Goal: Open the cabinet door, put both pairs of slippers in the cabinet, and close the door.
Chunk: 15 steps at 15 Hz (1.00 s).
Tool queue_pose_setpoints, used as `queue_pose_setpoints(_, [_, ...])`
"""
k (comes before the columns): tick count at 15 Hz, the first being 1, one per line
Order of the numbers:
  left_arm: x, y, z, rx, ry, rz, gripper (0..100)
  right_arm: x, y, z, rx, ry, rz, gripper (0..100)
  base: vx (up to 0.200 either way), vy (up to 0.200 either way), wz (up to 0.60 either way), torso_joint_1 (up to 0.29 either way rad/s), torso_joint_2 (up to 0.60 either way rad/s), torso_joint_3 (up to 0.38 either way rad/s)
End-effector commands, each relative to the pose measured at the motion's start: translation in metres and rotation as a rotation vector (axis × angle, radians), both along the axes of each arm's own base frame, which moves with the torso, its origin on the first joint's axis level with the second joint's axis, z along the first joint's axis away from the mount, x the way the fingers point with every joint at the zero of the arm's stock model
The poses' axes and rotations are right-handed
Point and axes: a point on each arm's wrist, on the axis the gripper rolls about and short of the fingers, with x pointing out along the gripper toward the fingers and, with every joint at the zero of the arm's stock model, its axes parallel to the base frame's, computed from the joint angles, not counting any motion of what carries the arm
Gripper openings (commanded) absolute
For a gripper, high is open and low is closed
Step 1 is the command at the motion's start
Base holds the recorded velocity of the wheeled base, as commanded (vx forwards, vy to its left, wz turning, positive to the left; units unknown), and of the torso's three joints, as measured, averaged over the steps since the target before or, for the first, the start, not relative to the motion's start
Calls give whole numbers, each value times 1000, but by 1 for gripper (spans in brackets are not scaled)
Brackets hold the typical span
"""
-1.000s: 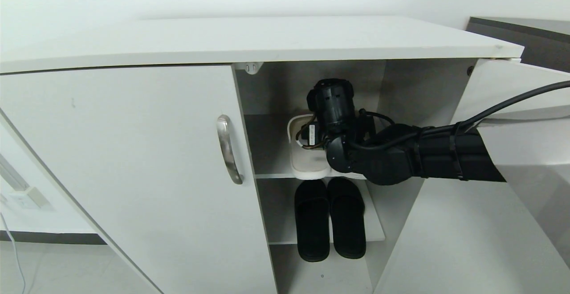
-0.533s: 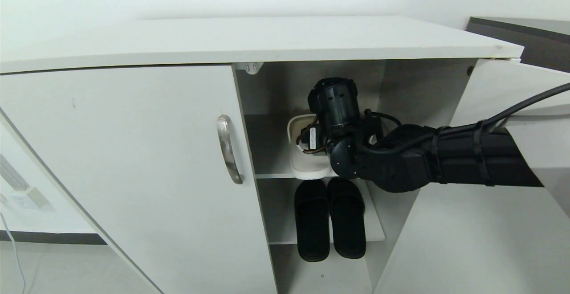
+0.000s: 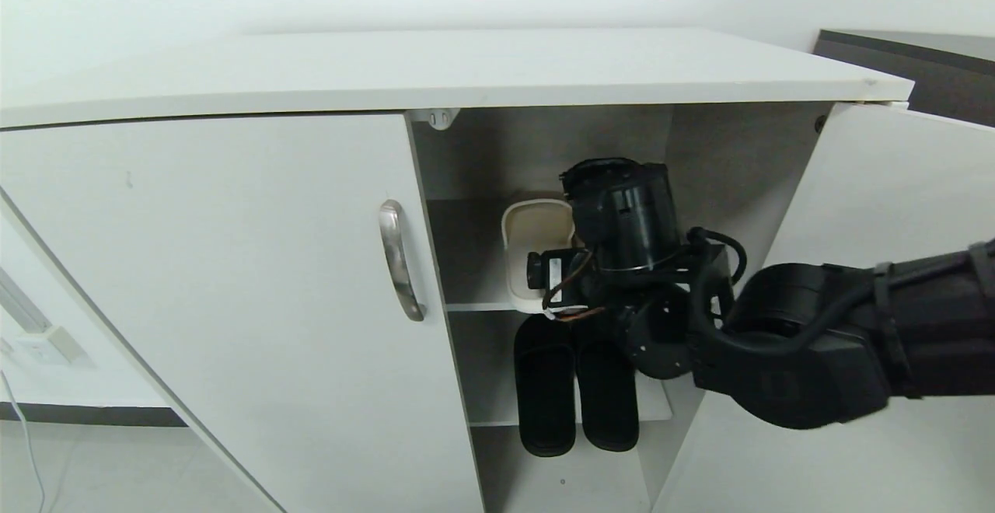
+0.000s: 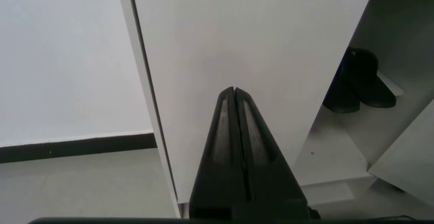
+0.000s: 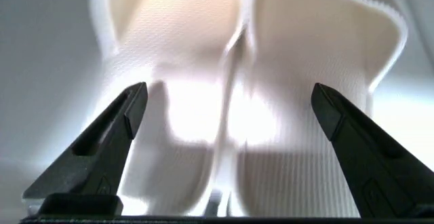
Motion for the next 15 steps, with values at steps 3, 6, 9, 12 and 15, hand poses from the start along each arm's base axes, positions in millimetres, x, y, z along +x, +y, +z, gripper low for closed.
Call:
queue_pose_setpoints(3, [0,0,0,0,1,0,0,-45,-35,5,84,-56,167,100,0,0,0,0,0,0])
queue_pose_setpoints(6, [0,0,0,0,1,0,0,-52,-43,-5,101,-97,233,100,0,0,0,0,0,0])
queue_pose_setpoints(9, [0,0,0,0,1,0,0,-52,-42,-11,70,-111,263,0,0,0,0,0,0,0])
queue_pose_setpoints(12, [0,0,0,1,1,-1,0,-51,-38,-15,61,-103,268,0,0,0,0,0,0,0])
queue_pose_setpoints(15, [0,0,0,0,1,-1,0,-49,-36,-16,60,-102,268,0,0,0,0,0,0,0])
